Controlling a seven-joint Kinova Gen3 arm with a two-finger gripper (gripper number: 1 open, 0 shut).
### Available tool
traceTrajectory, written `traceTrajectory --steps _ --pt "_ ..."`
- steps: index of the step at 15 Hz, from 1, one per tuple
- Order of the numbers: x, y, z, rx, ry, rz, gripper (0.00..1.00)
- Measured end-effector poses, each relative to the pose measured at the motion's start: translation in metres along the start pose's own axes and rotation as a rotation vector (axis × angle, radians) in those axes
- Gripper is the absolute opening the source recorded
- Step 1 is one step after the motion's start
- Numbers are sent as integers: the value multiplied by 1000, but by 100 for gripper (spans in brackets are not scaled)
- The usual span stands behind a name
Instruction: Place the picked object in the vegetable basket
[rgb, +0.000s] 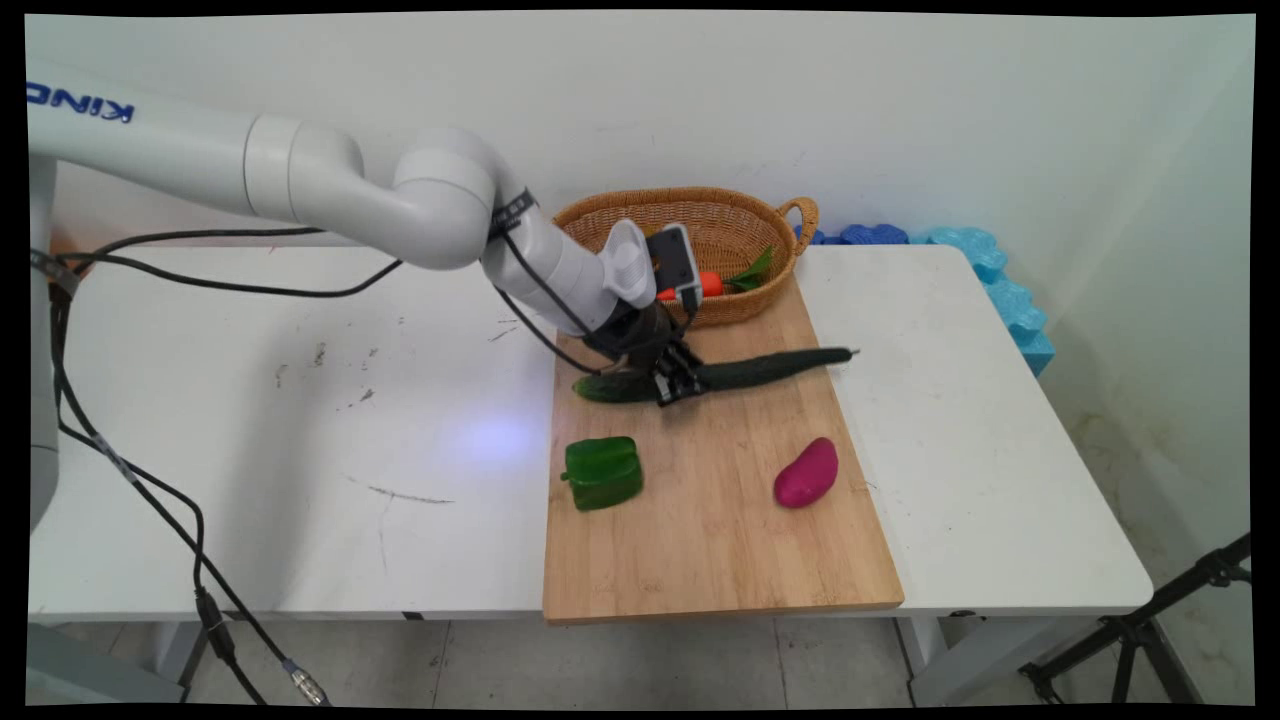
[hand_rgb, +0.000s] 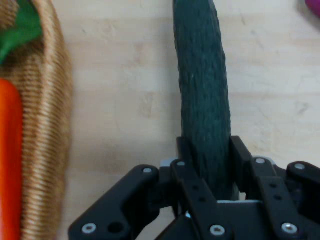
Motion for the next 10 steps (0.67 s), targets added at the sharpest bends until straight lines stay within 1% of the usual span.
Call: traceTrajectory --steps 4,7,10 --pt "21 -17 -20 31 27 13 0" --pt "34 -38 -38 70 36 40 0" --pt "40 -64 -51 116 32 83 0"
